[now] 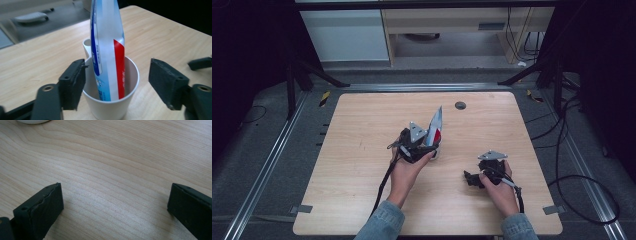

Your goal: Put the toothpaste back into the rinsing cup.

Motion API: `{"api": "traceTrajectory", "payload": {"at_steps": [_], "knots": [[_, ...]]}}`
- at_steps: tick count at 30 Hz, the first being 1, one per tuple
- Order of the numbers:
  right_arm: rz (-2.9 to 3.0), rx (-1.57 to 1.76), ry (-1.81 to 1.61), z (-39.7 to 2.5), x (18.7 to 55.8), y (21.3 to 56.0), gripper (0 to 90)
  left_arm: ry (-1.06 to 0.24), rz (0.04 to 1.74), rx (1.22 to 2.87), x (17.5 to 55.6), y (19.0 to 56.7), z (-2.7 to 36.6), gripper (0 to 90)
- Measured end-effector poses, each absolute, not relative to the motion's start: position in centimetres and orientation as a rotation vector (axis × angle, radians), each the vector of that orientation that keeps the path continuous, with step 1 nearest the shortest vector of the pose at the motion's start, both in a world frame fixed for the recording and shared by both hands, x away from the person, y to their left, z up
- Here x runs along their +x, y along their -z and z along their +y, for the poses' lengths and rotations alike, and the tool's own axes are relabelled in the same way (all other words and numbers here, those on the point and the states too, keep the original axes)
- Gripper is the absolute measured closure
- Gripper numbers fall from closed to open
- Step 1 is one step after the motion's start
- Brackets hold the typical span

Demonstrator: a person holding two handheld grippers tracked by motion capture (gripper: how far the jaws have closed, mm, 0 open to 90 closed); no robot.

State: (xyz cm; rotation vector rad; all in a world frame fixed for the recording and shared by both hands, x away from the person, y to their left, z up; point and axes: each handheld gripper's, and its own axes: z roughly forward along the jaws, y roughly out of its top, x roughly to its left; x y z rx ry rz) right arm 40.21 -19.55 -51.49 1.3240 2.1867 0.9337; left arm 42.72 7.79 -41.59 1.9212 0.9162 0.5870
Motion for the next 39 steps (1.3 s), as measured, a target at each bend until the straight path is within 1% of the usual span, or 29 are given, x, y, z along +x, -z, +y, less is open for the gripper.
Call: {"api": "traceTrajectory", "payload": {"at_steps": [3, 6, 9, 12, 14, 20, 24, 29, 39], "knots": [[2.187, 1.325, -0.933, -19.5, 40.2, 51.5, 0.6, -0.538, 0.927, 1.909, 42.5, 41.0, 8.8, 24.1], [2.187, 1.323, -0.933, -19.6, 40.2, 51.5, 0.5, -0.506, 0.927, 1.942, 42.4, 40.7, 9.8, 17.8], [2.187, 1.325, -0.933, -19.5, 40.2, 51.5, 0.5, -0.509, 0.936, 1.997, 42.1, 40.5, 11.3, 13.9], [2.187, 1.323, -0.933, -19.6, 40.2, 51.5, 0.5, -0.495, 0.952, 2.013, 42.0, 40.4, 12.8, 10.0], [2.187, 1.324, -0.933, -19.5, 40.2, 51.5, 0.5, -0.51, 0.961, 2.037, 41.8, 40.5, 13.9, 8.6], [2.186, 1.325, -0.934, -19.5, 40.2, 51.5, 0.5, -0.557, 1.018, 2.069, 41.4, 41.4, 17.2, 6.8], [2.186, 1.324, -0.934, -19.5, 40.2, 51.5, 0.6, -0.58, 1.047, 2.1, 41.2, 42.2, 18.7, 6.1], [2.186, 1.327, -0.936, -19.5, 40.2, 51.5, 0.5, -0.601, 1.073, 2.119, 40.9, 43.4, 20.1, 5.6], [2.186, 1.324, -0.933, -19.5, 40.2, 51.5, 0.5, -0.593, 1.145, 2.18, 41.0, 46.0, 22.5, 4.7]]}}
